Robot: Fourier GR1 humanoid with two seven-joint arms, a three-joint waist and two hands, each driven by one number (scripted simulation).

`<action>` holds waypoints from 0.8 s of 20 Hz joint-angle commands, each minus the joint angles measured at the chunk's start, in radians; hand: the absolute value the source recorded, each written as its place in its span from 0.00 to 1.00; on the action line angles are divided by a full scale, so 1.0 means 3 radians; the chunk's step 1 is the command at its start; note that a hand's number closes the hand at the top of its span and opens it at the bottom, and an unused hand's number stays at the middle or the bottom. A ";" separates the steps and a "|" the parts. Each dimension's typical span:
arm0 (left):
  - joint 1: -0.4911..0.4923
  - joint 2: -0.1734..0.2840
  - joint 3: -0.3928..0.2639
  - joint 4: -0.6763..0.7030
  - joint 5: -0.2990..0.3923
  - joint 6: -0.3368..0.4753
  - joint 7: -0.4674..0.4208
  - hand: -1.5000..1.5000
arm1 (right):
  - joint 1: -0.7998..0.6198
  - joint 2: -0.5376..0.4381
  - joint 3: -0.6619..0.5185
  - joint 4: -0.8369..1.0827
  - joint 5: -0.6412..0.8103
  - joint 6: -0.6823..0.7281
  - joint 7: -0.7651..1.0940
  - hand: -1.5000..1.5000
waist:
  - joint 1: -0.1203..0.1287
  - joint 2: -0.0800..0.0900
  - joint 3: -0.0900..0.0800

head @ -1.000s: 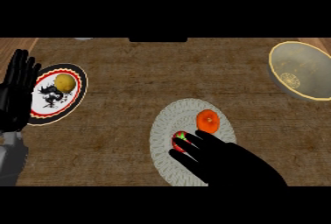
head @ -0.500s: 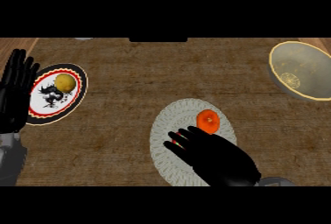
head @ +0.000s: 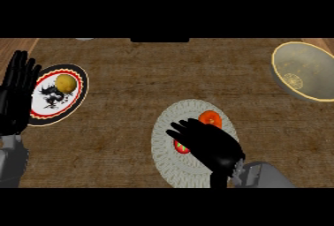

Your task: Pick the tomato from the placemat and place it in the bowl

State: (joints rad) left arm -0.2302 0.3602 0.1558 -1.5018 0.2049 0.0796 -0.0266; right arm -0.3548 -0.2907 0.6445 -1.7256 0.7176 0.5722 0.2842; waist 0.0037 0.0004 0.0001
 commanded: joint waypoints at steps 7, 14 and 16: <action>0.0113 -0.0184 -0.0020 -0.0140 -0.0151 0.0013 -0.0033 0.50 | 0.0003 0.0204 -0.0113 0.0698 0.0416 -0.0287 -0.0782 0.00 | 0.0007 -0.0002 0.0001; 0.0007 -0.0167 0.0067 -0.0110 -0.0183 -0.0021 0.0093 0.50 | -0.0098 0.0638 -0.0057 0.0991 0.0793 -0.0312 -0.0710 0.00 | 0.0003 -0.0001 0.0000; 0.0025 -0.0082 0.0157 -0.0064 -0.0103 -0.0204 0.0112 0.50 | 0.0122 0.0365 -0.0231 0.0938 0.0804 -0.0382 -0.1048 0.00 | -0.0007 -0.0002 0.0000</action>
State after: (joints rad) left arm -0.2326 0.3277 0.1904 -1.5139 0.1693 0.0495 -0.0084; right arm -0.3520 -0.1794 0.5928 -1.4715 0.9194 0.4800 0.0222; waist 0.0027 0.0001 0.0001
